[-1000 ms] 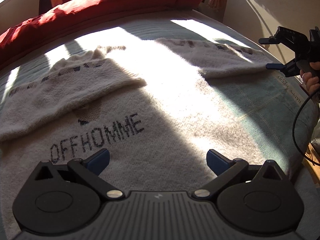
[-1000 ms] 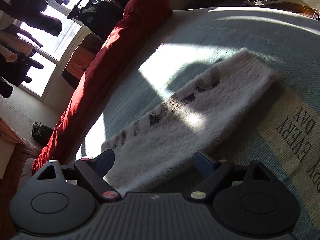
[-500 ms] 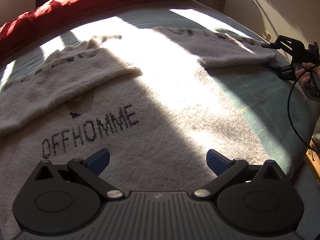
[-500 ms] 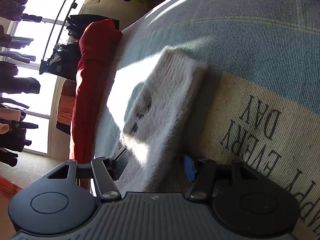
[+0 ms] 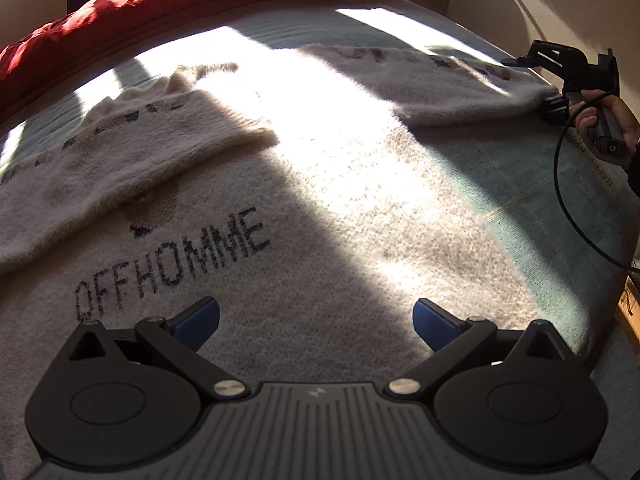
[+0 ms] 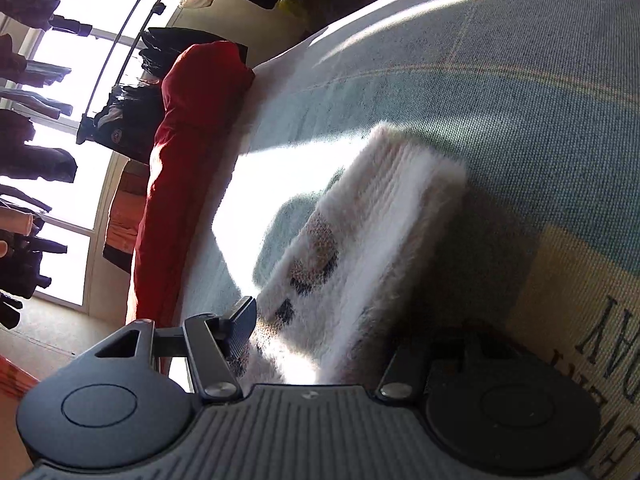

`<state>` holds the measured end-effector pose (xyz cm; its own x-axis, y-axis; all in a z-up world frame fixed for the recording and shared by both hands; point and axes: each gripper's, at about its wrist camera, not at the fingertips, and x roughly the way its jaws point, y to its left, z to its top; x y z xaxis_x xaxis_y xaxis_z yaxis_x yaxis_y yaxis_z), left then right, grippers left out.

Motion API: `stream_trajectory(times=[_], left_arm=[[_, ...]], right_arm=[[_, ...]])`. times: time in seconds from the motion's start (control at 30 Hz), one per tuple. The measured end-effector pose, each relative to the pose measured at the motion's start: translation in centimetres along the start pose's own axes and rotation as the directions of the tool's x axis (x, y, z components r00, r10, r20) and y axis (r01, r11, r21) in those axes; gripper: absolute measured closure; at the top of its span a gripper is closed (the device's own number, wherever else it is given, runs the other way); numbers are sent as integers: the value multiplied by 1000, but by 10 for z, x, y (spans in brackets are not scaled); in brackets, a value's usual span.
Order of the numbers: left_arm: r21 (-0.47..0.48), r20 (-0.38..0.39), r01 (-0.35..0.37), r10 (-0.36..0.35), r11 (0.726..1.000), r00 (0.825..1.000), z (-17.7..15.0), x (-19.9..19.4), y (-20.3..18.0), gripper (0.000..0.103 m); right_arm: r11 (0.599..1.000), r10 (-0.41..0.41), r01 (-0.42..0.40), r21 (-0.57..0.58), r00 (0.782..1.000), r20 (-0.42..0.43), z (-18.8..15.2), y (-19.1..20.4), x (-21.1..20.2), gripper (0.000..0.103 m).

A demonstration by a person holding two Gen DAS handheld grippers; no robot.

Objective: Fold clothes
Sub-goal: 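Close the right gripper on the sweater's side edge, then lift the side edge and carry it over the sweater body with the right gripper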

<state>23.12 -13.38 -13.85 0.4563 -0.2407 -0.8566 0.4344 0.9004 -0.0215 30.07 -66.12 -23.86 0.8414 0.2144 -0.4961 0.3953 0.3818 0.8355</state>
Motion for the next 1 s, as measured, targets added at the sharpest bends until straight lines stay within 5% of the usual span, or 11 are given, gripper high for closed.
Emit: stream_trajectory(times=[0.13, 0.37, 0.47, 0.5, 0.53, 0.67, 0.83, 1.0], left_arm=[[0, -5, -2, 2, 1000, 1000, 1, 2, -1, 1], [4, -9, -5, 5, 1000, 1000, 1, 0, -3, 1], [1, -5, -8, 8, 1000, 1000, 1, -1, -2, 1], [-2, -4, -7, 7, 1000, 1000, 1, -2, -1, 1], [-3, -6, -6, 6, 1000, 1000, 1, -2, -1, 1], [11, -3, -14, 14, 1000, 1000, 1, -7, -3, 1], [8, 17, -20, 20, 1000, 1000, 0, -18, -2, 1], [-2, 49, -23, 23, 1000, 999, -3, -34, 2, 1]], right_arm=[[999, 37, -37, -14, 999, -32, -19, -3, -7, 41], [1000, 22, -22, -13, 1000, -14, 2, 5, 21, 44], [999, -32, 32, -32, 999, -8, 0, 4, 22, 67], [997, -61, 60, -42, 998, -7, -2, 2, 20, 90], [996, -74, 74, -43, 997, -6, -4, 0, 19, 95], [998, -57, 57, -12, 998, -3, -5, -4, 16, 96], [979, -144, 144, -144, 990, 6, -6, 29, 12, 94], [970, -124, 124, -208, 992, 17, -8, 62, -5, 95]])
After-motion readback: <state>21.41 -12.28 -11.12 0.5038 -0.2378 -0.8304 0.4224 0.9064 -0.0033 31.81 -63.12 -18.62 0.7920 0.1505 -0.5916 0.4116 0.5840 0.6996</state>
